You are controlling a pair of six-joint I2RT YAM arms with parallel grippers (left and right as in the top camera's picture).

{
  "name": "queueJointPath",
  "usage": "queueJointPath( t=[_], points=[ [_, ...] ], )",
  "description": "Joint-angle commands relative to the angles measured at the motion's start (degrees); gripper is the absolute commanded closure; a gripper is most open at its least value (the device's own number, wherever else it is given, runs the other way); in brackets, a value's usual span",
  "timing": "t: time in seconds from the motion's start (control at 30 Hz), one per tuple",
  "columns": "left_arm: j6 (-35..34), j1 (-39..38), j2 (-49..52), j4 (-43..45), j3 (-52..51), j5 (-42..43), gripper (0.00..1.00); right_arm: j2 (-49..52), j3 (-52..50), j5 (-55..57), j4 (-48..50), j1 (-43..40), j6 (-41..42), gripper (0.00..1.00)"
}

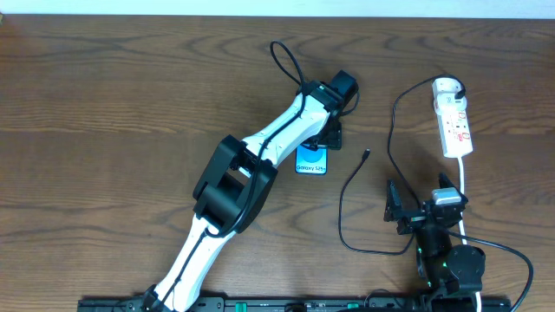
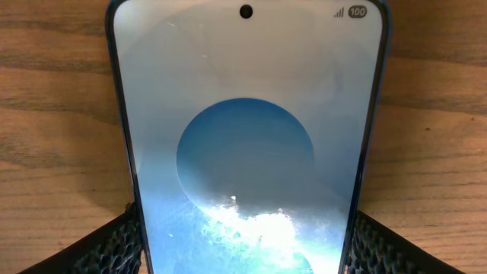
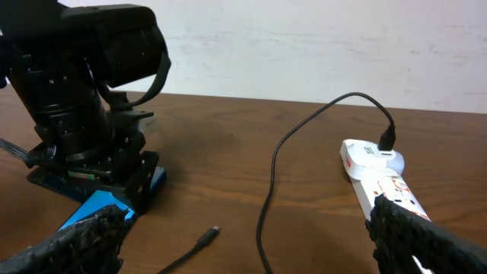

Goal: Plug charger to phone and switch on socket
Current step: 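Lower the left gripper and grasp the smartphone by its sides, then lift the smartphone upright with the left gripper and hold it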

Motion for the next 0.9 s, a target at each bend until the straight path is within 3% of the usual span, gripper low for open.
queueJointPath(
  t=[0.0,0.87],
  points=[
    [-0.26,0.72,0.83,-1.07,0.20,0.11,0.20,-0.07,-0.09,0.24,-0.26,0.44,0.61,0.01],
    [0.11,4.83,-7.89,-4.79,0.20,0.17,0.21,-0.07,-0.09,0.26,-0.26,0.44,0.63,0.01]
  ],
)
